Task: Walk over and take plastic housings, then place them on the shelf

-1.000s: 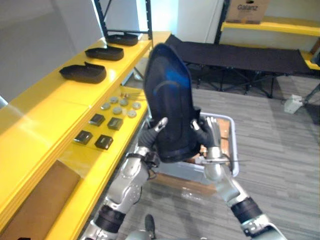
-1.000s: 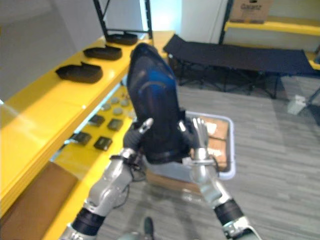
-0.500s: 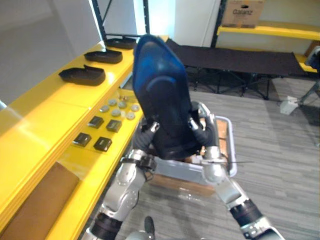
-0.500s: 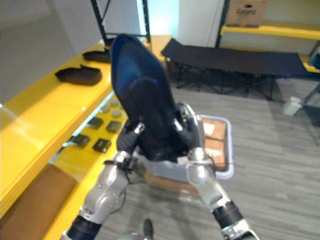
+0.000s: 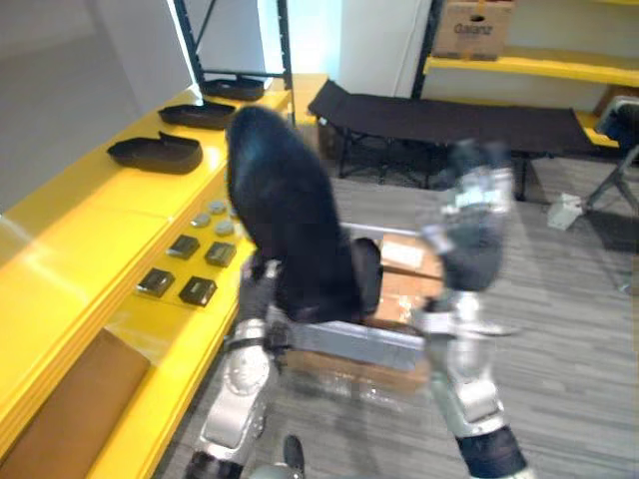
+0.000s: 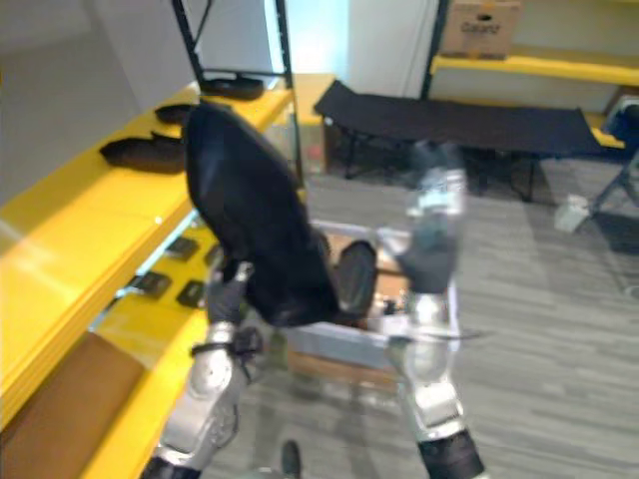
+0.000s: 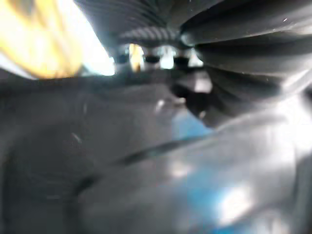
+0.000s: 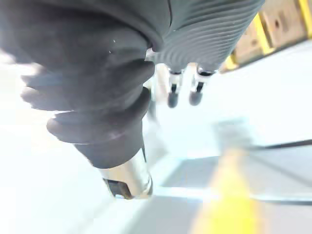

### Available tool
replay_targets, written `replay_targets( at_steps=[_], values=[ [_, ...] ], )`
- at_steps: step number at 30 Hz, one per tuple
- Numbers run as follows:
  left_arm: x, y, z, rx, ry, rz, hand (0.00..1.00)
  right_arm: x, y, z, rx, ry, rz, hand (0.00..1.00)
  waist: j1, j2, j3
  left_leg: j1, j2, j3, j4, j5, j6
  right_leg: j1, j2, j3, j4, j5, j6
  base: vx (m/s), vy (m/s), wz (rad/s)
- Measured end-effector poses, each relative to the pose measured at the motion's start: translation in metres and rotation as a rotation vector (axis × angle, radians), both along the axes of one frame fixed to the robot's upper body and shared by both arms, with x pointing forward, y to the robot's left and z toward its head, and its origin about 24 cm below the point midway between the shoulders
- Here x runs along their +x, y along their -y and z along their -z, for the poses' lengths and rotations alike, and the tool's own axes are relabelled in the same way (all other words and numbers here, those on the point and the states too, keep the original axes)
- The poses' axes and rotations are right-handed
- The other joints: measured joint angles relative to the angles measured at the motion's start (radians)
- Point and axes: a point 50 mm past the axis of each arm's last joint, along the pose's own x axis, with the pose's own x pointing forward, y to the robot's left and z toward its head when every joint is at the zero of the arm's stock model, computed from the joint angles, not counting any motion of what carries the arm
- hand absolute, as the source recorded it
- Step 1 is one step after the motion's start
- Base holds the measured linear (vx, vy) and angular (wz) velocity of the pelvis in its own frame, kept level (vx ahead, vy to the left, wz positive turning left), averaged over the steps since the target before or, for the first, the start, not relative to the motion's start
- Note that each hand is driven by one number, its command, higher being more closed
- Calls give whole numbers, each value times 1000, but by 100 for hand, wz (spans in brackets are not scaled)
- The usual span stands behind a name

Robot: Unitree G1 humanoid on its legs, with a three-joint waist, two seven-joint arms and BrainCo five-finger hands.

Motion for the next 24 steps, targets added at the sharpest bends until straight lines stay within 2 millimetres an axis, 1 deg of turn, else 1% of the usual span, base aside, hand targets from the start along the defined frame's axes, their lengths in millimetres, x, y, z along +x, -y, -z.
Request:
replay_targets(
  at_steps=[1,2,3,6,7,8,9,10,11,12,13,14,15,16,17,18,19,22,24],
  values=[
    [-3,-6,2,3,-9,-39,100,-2,5,3,17,-4,-5,0,-1,0,0,0,1,0,0,-1,-1,0,1,0,-1,0,0,0,0,0],
    [-9,-20,4,3,-13,-120,100,-6,16,11,48,-27,-1,0,-1,0,0,0,2,2,0,-2,-2,0,2,2,-4,0,-1,5,-1,-3],
    [-13,-29,4,-12,-1,-191,100,-12,26,20,77,-60,21,0,-1,0,0,0,3,4,0,-2,-3,0,3,3,-6,1,-2,9,-1,-3],
    [-18,-41,1,-35,44,-287,100,-22,41,39,174,-123,76,0,-2,0,0,-1,5,13,0,-5,-3,-2,5,13,-12,2,-3,23,-1,-9],
    [-22,-44,1,-40,62,-314,100,-29,51,51,232,-158,118,0,-4,-1,0,0,6,25,0,-8,-3,-7,5,19,-14,3,-4,37,4,-19],
    [-27,-48,1,-41,76,-348,100,-36,63,66,279,-212,178,0,-15,-1,-1,-2,6,29,0,-10,-3,-12,4,24,-15,5,-8,33,4,-18],
    [-29,-49,0,-38,81,-355,100,-40,69,75,300,-247,212,0,-18,-2,-1,-4,5,31,0,-11,-3,-15,3,27,-15,5,-8,40,6,-13],
    [-31,-50,0,-24,91,-361,100,-50,78,95,327,-340,279,0,-20,-2,-1,-6,6,36,0,-12,-2,-19,3,31,-16,6,-9,41,4,-10],
    [-33,-50,1,-22,95,-364,100,-58,84,111,348,-417,336,0,-26,-2,-1,-6,6,40,0,-14,-2,-21,3,34,-16,6,-9,60,3,-15],
    [-37,-50,2,-23,98,-368,100,-66,89,131,375,-526,395,0,-33,-1,-2,-6,7,47,0,-16,-3,-26,3,43,-16,6,-9,44,-1,-15],
    [-39,-50,2,-24,100,-368,100,-70,90,140,388,-580,412,0,-37,1,-3,-8,8,50,0,-17,-3,-29,3,45,-16,6,-9,44,-3,-13],
    [-41,-49,4,-33,106,-363,100,-77,92,160,388,-702,452,0,-48,5,-6,-16,9,51,0,-17,-3,-39,4,46,-17,6,-9,43,-5,-7],
    [-42,-44,4,-46,112,-348,100,-86,91,180,384,-822,468,0,-49,6,-7,-19,9,52,0,-17,-3,-43,4,47,-17,6,-9,44,-5,-4],
    [-43,-42,5,-54,115,-343,100,-90,90,189,380,-878,467,0,-49,6,-7,-19,10,53,0,-18,-4,-44,4,48,-17,6,-9,47,-7,-3],
    [-45,-38,6,-67,121,-322,100,-98,88,202,367,-968,467,0,-49,7,-8,-19,10,53,0,-19,-5,-43,5,48,-17,6,-9,51,-9,-2],
    [-46,-35,7,-66,121,-299,100,-101,83,210,357,-1026,462,0,-49,9,-9,-19,11,53,0,-20,-6,-43,6,48,-17,6,-10,51,-10,-1],
    [-47,-34,7,-65,121,-290,100,-102,81,211,347,-1041,462,0,-49,11,-10,-19,11,53,0,-20,-7,-43,6,47,-18,6,-10,49,-9,-1],
    [-48,-33,7,-64,127,-267,100,-97,77,211,337,-1050,466,0,-45,14,-12,-16,11,51,0,-21,-9,-37,7,45,-22,7,-10,48,-3,2],
    [-48,-35,3,-64,146,-276,100,-88,74,207,292,-1049,465,0,-42,13,-11,-16,11,48,0,-21,-9,-35,7,44,-23,7,-10,37,5,3]
  ],
)
